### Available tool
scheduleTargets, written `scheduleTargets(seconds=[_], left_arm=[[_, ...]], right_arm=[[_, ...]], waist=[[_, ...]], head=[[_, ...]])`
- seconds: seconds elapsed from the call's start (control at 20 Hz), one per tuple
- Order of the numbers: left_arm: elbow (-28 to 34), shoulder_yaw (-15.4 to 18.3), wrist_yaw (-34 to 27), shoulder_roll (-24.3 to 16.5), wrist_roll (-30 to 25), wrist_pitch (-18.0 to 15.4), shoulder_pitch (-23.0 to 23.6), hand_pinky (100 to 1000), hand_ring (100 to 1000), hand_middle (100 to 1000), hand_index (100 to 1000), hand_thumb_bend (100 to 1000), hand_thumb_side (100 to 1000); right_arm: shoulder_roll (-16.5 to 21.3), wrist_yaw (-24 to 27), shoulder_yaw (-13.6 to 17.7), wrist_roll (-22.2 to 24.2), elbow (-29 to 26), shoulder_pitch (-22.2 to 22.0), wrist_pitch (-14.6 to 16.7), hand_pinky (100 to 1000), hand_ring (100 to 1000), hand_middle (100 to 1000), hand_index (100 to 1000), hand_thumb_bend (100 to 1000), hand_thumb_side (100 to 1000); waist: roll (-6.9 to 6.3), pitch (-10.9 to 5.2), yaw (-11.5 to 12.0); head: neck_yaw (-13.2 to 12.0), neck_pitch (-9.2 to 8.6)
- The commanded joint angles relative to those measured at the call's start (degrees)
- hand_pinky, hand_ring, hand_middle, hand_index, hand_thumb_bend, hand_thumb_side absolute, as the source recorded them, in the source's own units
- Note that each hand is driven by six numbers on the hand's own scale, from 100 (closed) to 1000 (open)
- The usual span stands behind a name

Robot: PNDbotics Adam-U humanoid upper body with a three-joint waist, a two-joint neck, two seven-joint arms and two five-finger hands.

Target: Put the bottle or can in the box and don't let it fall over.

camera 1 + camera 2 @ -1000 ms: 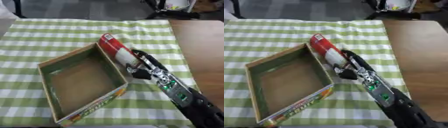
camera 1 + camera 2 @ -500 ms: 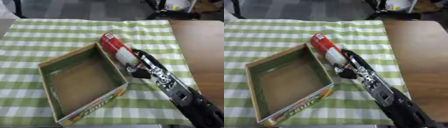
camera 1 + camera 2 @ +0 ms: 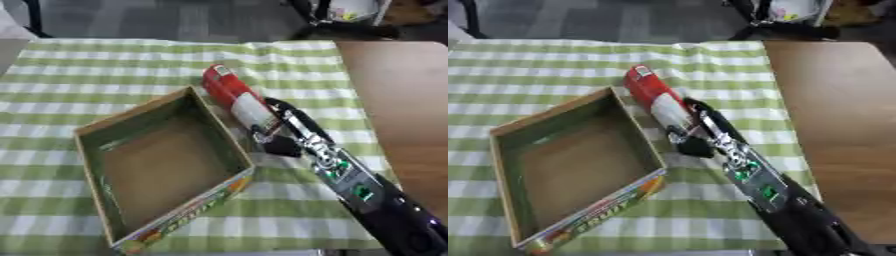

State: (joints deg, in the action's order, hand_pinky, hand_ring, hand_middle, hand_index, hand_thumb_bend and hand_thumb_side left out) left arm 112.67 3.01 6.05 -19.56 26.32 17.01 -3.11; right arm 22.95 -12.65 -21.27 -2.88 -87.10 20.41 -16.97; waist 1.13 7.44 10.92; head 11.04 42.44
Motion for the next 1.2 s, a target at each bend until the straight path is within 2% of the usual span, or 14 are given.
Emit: scheduleTargets(seconds=[0.05, 0.2, 0.25, 0.5, 0.85, 1.2], left_arm=[[0.70, 0.35, -0.30, -0.61, 0.03, -0.27, -0.47, 579, 574, 668, 678, 100, 742], [0.70, 0.37, -0.34, -0.61, 0.04, -0.28, -0.46, 579, 575, 669, 678, 100, 742], [0.69, 0.36, -0.36, -0.60, 0.03, -0.28, -0.45, 579, 575, 669, 678, 100, 741], [0.68, 0.39, -0.44, -0.57, 0.08, -0.31, -0.38, 580, 577, 670, 678, 100, 741], [0.67, 0.40, -0.69, -0.57, 0.08, -0.44, -0.36, 585, 579, 672, 676, 100, 738], [0.65, 0.41, -0.80, -0.62, -0.01, -0.51, -0.33, 589, 581, 673, 676, 103, 738]], right_arm=[[0.40, 1.22, -1.10, -0.94, 0.97, -0.41, 0.49, 464, 938, 1000, 1000, 100, 100], [0.53, 0.91, -1.03, -2.14, 0.06, -0.15, 1.70, 389, 929, 998, 1000, 100, 100], [0.59, 0.65, -1.00, -2.53, -0.23, -0.06, 2.10, 330, 927, 1000, 1000, 100, 100], [0.70, -1.37, -1.05, -3.27, -0.58, 0.24, 3.25, 323, 926, 1000, 1000, 100, 100], [0.25, -2.88, -0.79, -4.70, -0.01, 0.40, 2.46, 220, 846, 973, 1000, 100, 100], [-0.08, -2.61, -0.79, -6.25, 0.22, 0.59, 2.31, 218, 838, 971, 1000, 100, 100]], waist=[[-0.03, -0.16, 0.03], [-0.06, -0.16, -0.02], [-0.06, -0.17, -0.04], [-0.07, -0.21, -0.06], [-0.11, -0.16, -0.08], [-0.14, -0.22, -0.07]], head=[[0.19, -0.58], [0.19, -0.57], [0.20, -0.57], [0.24, -0.66], [0.37, -0.62], [0.59, -0.55]])
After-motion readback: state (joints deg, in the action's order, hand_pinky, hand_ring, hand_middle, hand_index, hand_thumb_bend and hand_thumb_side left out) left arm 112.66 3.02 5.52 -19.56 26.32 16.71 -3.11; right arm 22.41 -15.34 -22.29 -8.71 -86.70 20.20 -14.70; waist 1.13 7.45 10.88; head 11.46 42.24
